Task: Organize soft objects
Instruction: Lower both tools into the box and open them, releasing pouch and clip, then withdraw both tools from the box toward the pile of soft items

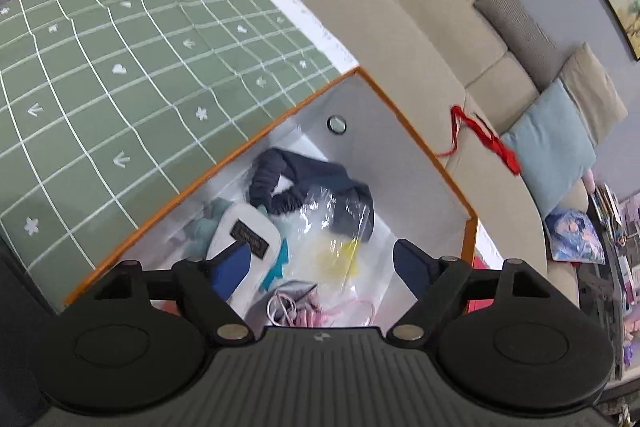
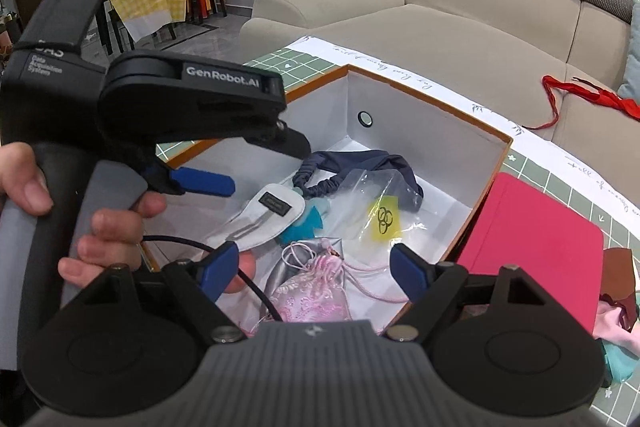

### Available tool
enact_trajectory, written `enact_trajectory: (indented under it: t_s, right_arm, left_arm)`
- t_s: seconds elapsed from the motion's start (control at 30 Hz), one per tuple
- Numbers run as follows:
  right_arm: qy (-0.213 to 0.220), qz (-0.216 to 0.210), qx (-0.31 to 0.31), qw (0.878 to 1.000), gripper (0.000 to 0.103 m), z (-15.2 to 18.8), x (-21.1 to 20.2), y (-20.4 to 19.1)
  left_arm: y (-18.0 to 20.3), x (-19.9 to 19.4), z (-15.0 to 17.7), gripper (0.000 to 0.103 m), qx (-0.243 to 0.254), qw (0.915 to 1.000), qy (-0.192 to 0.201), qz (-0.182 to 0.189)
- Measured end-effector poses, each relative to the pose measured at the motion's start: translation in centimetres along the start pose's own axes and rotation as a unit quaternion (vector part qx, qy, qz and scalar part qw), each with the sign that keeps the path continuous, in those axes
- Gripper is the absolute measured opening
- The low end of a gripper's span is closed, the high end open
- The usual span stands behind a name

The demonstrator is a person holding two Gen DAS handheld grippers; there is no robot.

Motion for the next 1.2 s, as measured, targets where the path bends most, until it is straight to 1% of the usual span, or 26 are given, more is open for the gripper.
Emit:
enact_trajectory:
  t_s: [0.1,0.23,0.33,0.37,0.43,0.5,0.6,0.63,0.7,0.77,0.83,0.9,1.0,1.03,1.1,1.17,1.2]
  right_arm:
    - [0.002,0.0,0.0,1.0,0.081,0.0,-0.2,0.1]
    - [0.009,0.008,-0.008,1.0,0.082,-0.4,-1.1,0.0]
    - [0.017,0.01,-0.009,1.0,0.086,-0.6,-2.1,0.1]
    - [0.019,0.012,-0.008,1.0,0.086,-0.6,-2.4,0.2]
    - [0.024,0.015,-0.006,1.0,0.086,-0.6,-2.9,0.4]
    - [0.027,0.018,-0.001,0.999,0.086,-0.5,-3.3,0.6]
    - [0.03,0.035,-0.003,0.999,0.087,-0.5,-3.9,1.0]
    - [0.03,0.044,-0.007,0.999,0.089,-0.4,-4.2,1.0]
    - [0.033,0.06,-0.014,0.998,0.09,-0.3,-5.0,1.3]
    - [0.038,0.069,-0.008,0.997,0.091,-0.1,-5.9,1.8]
    - [0.05,0.083,0.009,0.995,0.091,0.0,-6.8,2.7]
    - [0.058,0.091,0.028,0.994,0.091,0.2,-7.5,3.9]
    - [0.065,0.101,0.064,0.991,0.091,0.6,-8.4,5.8]
    - [0.071,0.11,0.083,0.988,0.091,0.8,-8.9,6.6]
    - [0.087,0.128,0.145,0.977,0.091,1.5,-10.0,8.8]
    - [0.106,0.13,0.189,0.968,0.091,2.3,-11.4,10.9]
    - [0.114,0.127,0.199,0.965,0.091,2.6,-12.2,11.9]
  left_arm:
    - [0.5,-0.1,0.0,0.097,0.011,0.9999,0.002,0.003]
    - [1.0,-0.2,0.2,0.097,0.021,0.9997,0.007,-0.01]
    - [0.7,-0.6,0.2,0.097,0.017,0.9995,0.02,-0.014]
    - [0.6,-0.8,0.1,0.097,0.014,0.9993,0.027,-0.022]
    - [0.3,-1.6,-0.3,0.097,-0.003,0.9978,0.042,-0.05]
    - [-0.1,-2.3,-0.7,0.097,-0.017,0.996,0.059,-0.065]
    - [-0.3,-2.9,-1.0,0.097,-0.022,0.9966,0.062,-0.049]
    - [-0.3,-3.1,-1.1,0.097,-0.026,0.9965,0.062,-0.05]
    - [-0.2,-3.3,-1.1,0.097,-0.034,0.9963,0.062,-0.05]
    - [0.1,-3.3,-1.1,0.097,-0.027,0.9966,0.059,-0.05]
    - [0.6,-3.4,-0.8,0.097,-0.018,0.9963,0.063,-0.056]
    - [1.3,-3.8,-0.4,0.097,-0.005,0.9947,0.079,-0.066]
    - [2.7,-4.7,0.3,0.097,0.033,0.9907,0.11,-0.073]
    - [3.1,-4.9,0.5,0.097,0.043,0.9898,0.116,-0.072]
    - [3.9,-5.2,0.8,0.097,0.051,0.9895,0.116,-0.07]
    - [4.5,-5.4,0.9,0.097,0.046,0.9909,0.106,-0.07]
    - [4.9,-5.5,1.0,0.097,0.045,0.9916,0.103,-0.065]
Point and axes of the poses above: each gripper's, at about its wrist camera, not at the fingertips, and x roughly the way its jaws point, y to its right, z to its underside, the point moved 2 cm from there along x, roughly the way its jaws point, and after that the axes turned 14 degrees about -z, right-handed, at the moved point
